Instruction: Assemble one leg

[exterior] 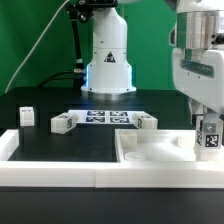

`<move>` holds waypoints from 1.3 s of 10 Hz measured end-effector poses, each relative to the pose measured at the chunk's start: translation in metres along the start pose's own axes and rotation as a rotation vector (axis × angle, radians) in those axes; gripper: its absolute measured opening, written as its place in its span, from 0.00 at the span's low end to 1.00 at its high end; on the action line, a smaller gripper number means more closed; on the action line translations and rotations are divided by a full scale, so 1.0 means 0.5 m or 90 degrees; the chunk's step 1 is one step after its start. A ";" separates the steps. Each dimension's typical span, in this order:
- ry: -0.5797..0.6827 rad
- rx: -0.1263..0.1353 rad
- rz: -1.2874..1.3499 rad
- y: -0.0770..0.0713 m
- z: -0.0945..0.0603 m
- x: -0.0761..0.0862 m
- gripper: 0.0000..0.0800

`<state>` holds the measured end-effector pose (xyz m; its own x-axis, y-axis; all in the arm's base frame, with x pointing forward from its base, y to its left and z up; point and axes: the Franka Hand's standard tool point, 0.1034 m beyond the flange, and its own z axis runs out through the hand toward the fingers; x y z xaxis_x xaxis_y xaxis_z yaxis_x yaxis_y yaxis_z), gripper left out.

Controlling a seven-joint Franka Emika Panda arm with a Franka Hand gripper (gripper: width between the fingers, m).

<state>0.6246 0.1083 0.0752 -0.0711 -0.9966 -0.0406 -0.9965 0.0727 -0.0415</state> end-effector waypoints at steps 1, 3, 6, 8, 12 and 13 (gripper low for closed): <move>0.001 0.000 0.047 0.001 0.000 -0.001 0.36; 0.004 -0.003 0.205 0.005 -0.001 -0.004 0.36; -0.011 -0.006 0.237 0.005 -0.001 -0.007 0.36; -0.019 -0.007 0.227 0.005 -0.001 -0.007 0.37; -0.017 -0.006 0.155 0.005 0.001 -0.008 0.77; -0.018 -0.005 0.087 0.005 0.000 -0.010 0.80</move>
Offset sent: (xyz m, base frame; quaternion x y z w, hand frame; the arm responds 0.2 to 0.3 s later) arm -0.0053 -0.0064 0.0012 -0.0112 0.0379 0.2278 0.9729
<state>0.6225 0.1134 0.0752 -0.2046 -0.9761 -0.0738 -0.9780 0.2069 -0.0253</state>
